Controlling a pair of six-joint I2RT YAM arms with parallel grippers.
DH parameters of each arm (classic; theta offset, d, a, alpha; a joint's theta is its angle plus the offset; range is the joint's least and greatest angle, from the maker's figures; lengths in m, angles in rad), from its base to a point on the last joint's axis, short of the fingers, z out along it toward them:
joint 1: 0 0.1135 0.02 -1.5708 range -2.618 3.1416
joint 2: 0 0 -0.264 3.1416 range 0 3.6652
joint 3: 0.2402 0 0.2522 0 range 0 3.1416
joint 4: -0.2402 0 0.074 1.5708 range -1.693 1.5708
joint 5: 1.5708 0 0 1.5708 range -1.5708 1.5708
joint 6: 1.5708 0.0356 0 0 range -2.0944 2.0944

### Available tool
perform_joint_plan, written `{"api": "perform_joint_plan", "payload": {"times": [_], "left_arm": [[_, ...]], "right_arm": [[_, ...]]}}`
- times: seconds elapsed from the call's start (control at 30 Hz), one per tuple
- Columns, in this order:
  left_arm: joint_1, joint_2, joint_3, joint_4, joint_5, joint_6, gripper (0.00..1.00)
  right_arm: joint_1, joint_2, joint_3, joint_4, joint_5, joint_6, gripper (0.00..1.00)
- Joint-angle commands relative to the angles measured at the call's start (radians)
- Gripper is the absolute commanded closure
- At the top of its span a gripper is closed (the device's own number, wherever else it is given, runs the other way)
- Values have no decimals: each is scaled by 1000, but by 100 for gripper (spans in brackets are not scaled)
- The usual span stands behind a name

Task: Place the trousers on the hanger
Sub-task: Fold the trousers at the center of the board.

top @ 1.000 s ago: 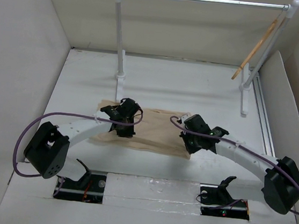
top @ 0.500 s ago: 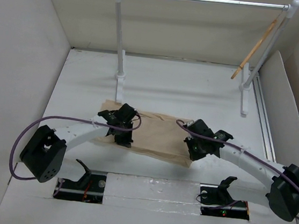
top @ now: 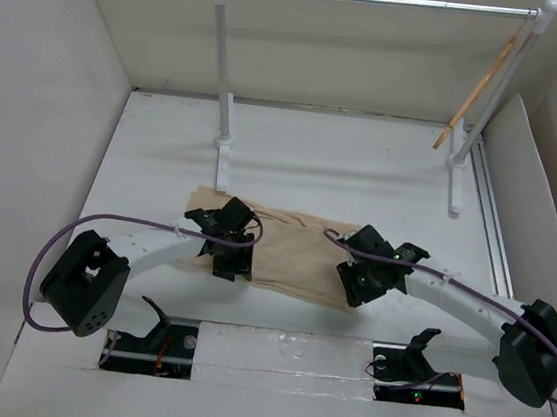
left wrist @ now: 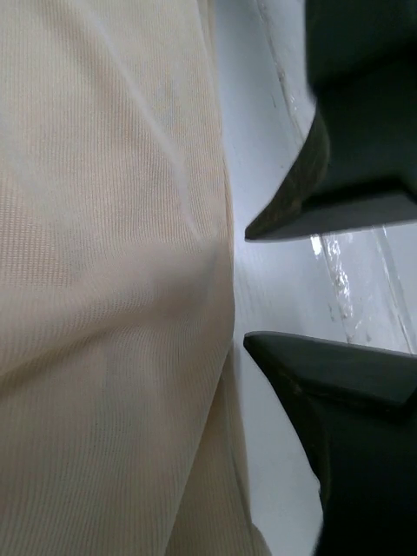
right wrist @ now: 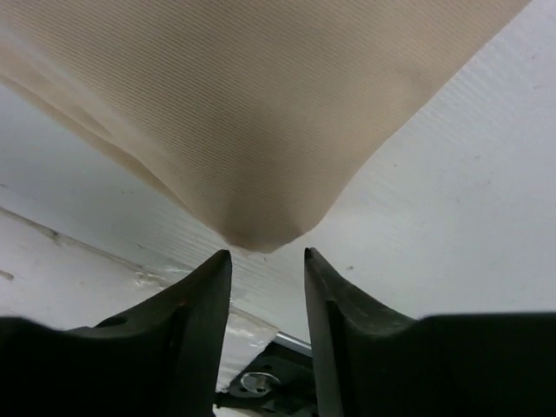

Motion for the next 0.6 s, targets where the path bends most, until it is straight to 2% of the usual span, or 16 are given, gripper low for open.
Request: {"api": "perform_joint_plan", "payload": {"times": [0.0, 0.1, 0.17, 0.2, 0.3, 0.37, 0.43, 0.47, 0.57], "left_arm": [[-7, -37, 37, -54, -7, -4, 47], [-7, -76, 64, -83, -10, -2, 44], [-7, -122, 117, -126, -21, -2, 46], [-7, -132, 136, -134, -26, -4, 49], [-7, -112, 214, -94, -21, -8, 50], [-7, -27, 257, -22, 6, -7, 51], [-7, 34, 283, 53, -16, 3, 52], [8, 95, 289, 70, -32, -1, 54], [88, 167, 271, 153, -29, -4, 55]], "right_arm": [[8, -54, 48, -51, 3, -28, 38], [-21, -65, 90, -67, 0, -51, 31], [-36, -77, 114, -58, 6, -65, 31], [-53, -82, 116, -47, 12, -68, 49], [-119, -102, 81, 50, 3, -68, 90], [-167, -102, 53, 125, -69, -62, 91], [-196, -111, 21, 172, -100, -44, 80], [-196, -117, 6, 224, -111, -29, 79], [-205, -94, -47, 300, -172, -24, 83]]}}
